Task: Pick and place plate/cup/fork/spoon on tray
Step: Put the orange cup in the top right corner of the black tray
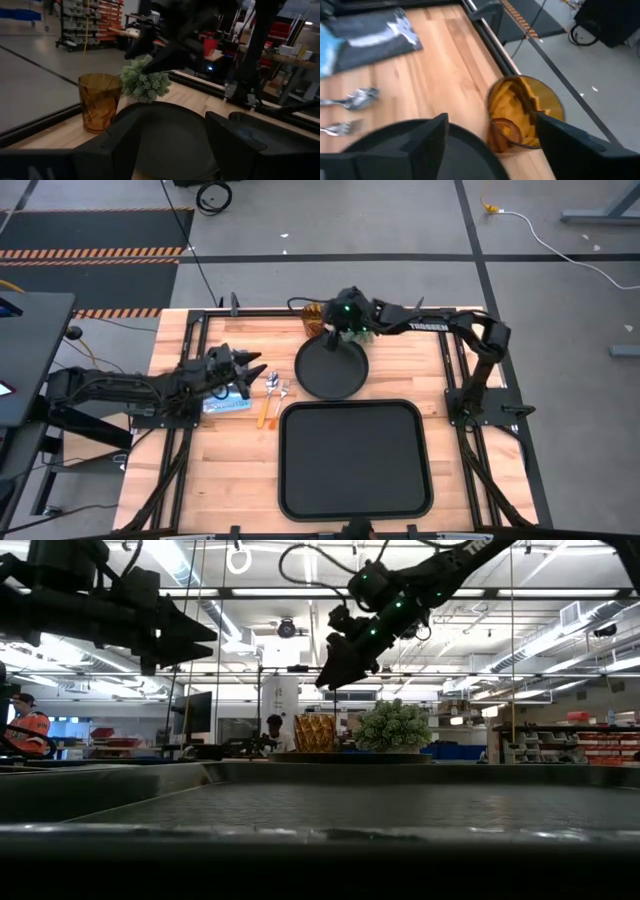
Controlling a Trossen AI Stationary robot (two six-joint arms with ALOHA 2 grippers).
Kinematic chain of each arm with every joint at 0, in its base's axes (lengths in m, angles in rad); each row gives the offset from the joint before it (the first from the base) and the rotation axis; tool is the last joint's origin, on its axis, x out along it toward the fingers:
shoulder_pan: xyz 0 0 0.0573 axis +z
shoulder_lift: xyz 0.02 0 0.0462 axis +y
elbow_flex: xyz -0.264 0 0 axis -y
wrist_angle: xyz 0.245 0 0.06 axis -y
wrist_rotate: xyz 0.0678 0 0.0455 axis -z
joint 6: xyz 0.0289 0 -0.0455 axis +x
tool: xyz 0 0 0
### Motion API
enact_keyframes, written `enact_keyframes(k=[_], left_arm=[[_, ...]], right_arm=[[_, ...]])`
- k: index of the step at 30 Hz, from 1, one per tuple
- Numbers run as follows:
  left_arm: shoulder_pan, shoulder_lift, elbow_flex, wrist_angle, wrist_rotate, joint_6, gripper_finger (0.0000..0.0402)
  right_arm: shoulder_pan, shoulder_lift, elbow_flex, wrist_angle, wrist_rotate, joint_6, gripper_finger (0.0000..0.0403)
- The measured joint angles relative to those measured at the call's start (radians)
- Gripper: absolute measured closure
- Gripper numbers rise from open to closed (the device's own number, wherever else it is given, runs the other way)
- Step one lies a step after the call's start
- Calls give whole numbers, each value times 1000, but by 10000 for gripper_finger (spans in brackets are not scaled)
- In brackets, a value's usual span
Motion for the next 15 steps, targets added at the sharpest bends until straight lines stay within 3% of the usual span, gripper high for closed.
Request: enact_keyframes(k=[8, 15], left_arm=[[52, 125, 70, -5, 22, 9, 173], [121, 226, 108, -5, 61, 12, 173]], right_arm=[[-38, 78, 133, -129, -3, -54, 22], [-78, 152, 225, -244, -27, -94, 5]])
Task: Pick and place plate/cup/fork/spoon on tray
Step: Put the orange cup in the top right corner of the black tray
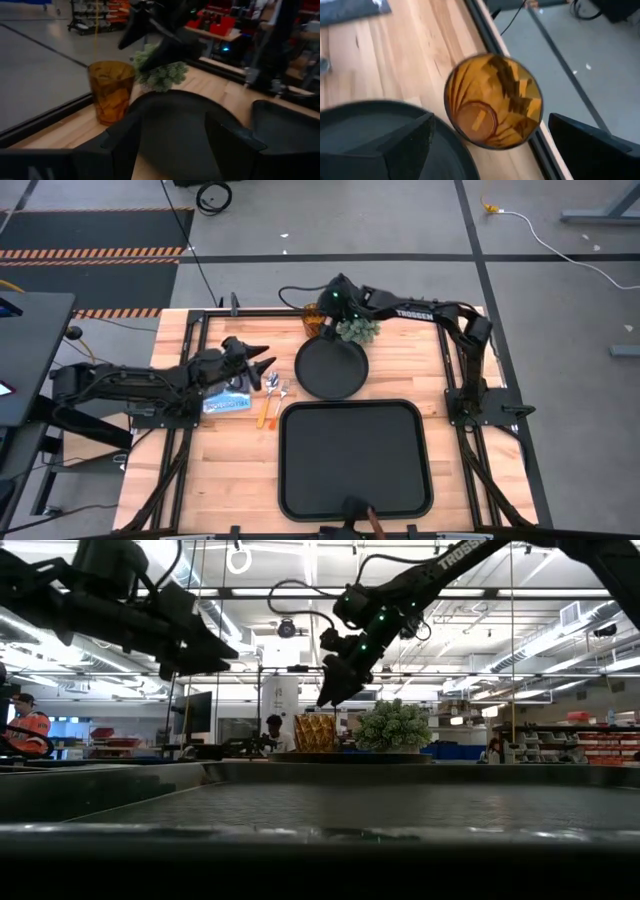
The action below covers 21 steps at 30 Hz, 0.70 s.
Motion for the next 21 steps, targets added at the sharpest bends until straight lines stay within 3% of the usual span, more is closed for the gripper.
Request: enact_keyframes(k=[6, 11, 21], left_arm=[[39, 47, 4, 6, 1, 0, 173], [41, 49, 4, 8, 46, -5, 173], [41, 51, 4, 23, -20, 8, 173]], right_arm=[[-32, 14, 32, -55, -29, -30, 3], [-60, 17, 32, -98, -121, -54, 3], [-62, 66, 31, -72, -96, -118, 3]])
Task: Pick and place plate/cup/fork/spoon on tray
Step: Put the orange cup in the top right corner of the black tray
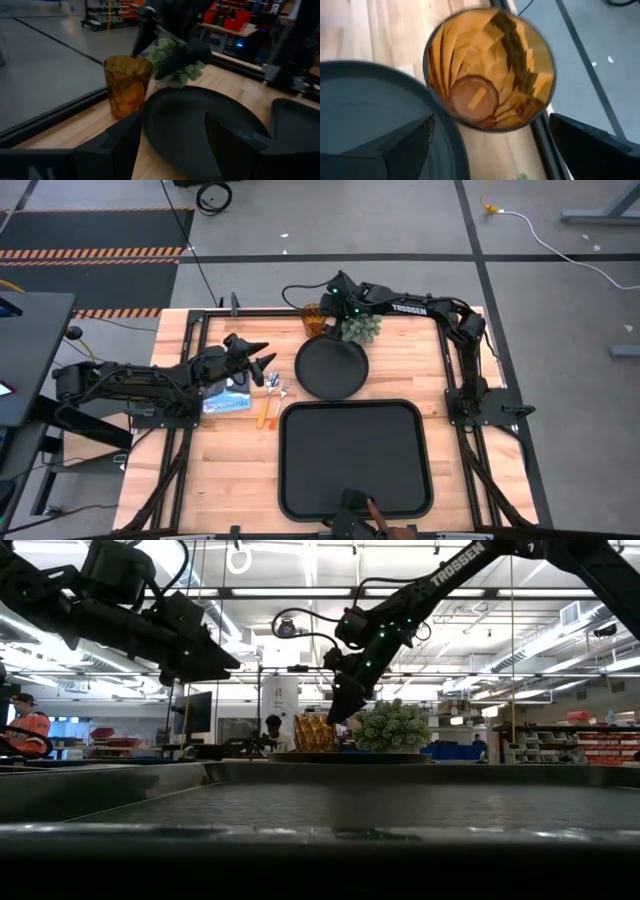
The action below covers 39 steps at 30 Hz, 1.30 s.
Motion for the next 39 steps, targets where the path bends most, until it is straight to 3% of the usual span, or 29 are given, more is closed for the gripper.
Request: enact_keyframes(k=[5, 13, 19, 24, 29, 39], left_arm=[[4, 80, 2, 52, -52, 8, 173], [63, 293, 4, 210, -53, 9, 193], [133, 426, 116, 156, 48, 34, 209], [165, 530, 236, 89, 62, 116, 214], [202, 577, 310, -10, 61, 148, 214], [263, 575, 316, -48, 57, 151, 214]], right_arm=[[1, 5, 0, 21, 1, -4, 3], [2, 14, 0, 52, -12, -16, 3], [2, 14, 0, 64, -61, -23, 4], [2, 14, 0, 81, -70, -24, 4], [2, 14, 0, 88, -88, -24, 4], [5, 21, 0, 122, -88, -16, 4]])
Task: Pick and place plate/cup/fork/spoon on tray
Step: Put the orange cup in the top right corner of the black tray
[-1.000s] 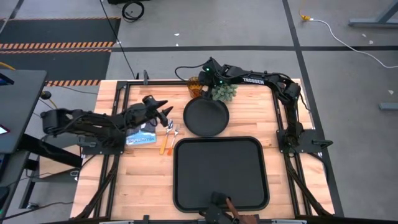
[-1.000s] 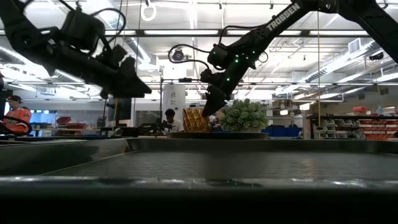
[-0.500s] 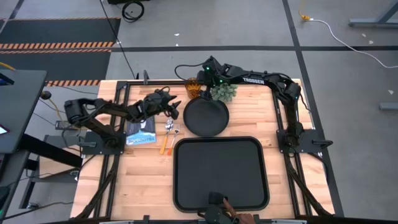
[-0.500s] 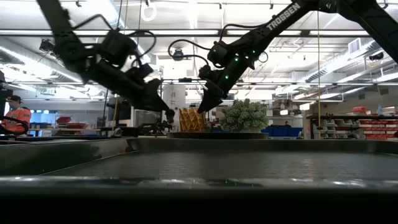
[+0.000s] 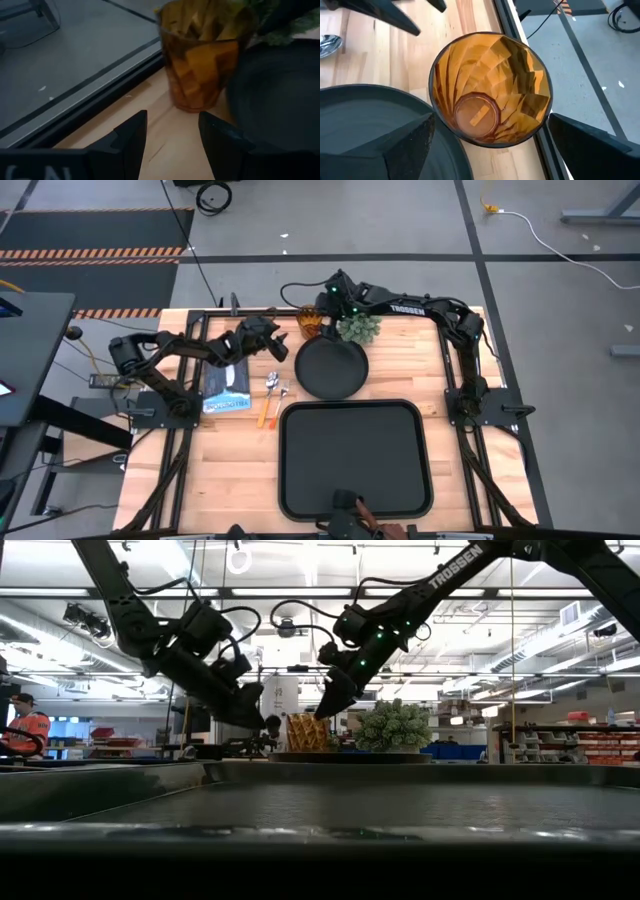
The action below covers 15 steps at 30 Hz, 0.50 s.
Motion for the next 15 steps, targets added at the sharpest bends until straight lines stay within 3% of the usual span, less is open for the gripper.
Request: enact_keyframes(k=[9, 15], left_arm=[[6, 66, 0, 37, -2, 20, 214], [11, 127, 2, 124, -21, 140, 214]], right_arm=[[21, 73, -1, 15, 9, 3, 4], [28, 92, -1, 29, 9, -11, 4]])
